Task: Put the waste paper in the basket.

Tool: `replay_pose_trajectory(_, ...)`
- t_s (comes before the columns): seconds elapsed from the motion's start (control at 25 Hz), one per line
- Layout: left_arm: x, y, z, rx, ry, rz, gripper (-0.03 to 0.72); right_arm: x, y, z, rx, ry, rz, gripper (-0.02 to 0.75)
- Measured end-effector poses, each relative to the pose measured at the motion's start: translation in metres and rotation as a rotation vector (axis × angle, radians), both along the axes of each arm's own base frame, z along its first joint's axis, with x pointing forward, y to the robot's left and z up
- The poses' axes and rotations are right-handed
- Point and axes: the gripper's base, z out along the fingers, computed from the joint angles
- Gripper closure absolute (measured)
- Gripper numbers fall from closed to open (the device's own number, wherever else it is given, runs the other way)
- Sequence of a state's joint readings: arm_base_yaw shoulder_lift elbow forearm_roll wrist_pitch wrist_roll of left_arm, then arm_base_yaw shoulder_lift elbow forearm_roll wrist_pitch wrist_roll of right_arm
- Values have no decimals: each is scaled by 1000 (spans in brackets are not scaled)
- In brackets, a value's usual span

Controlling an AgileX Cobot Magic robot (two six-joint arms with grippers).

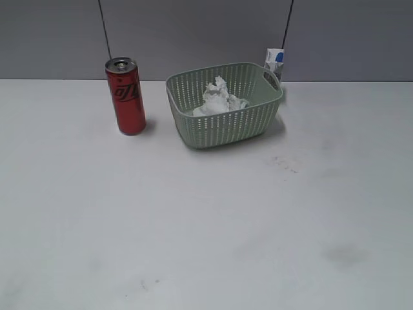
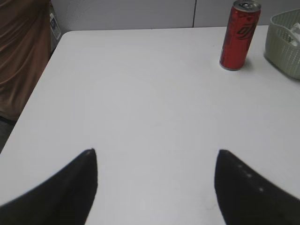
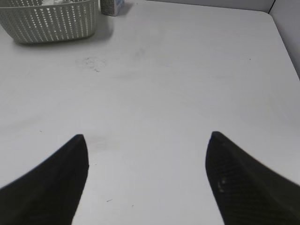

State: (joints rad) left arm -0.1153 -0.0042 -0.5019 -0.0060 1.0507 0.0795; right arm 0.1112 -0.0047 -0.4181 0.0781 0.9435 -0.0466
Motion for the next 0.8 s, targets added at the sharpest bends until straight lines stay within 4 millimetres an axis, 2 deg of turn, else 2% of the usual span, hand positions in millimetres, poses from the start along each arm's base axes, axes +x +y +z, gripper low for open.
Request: replay_pose_trajectory(0.8, 0, 0, 0, 0, 0, 0, 98, 0, 0, 0, 0, 0, 0, 150)
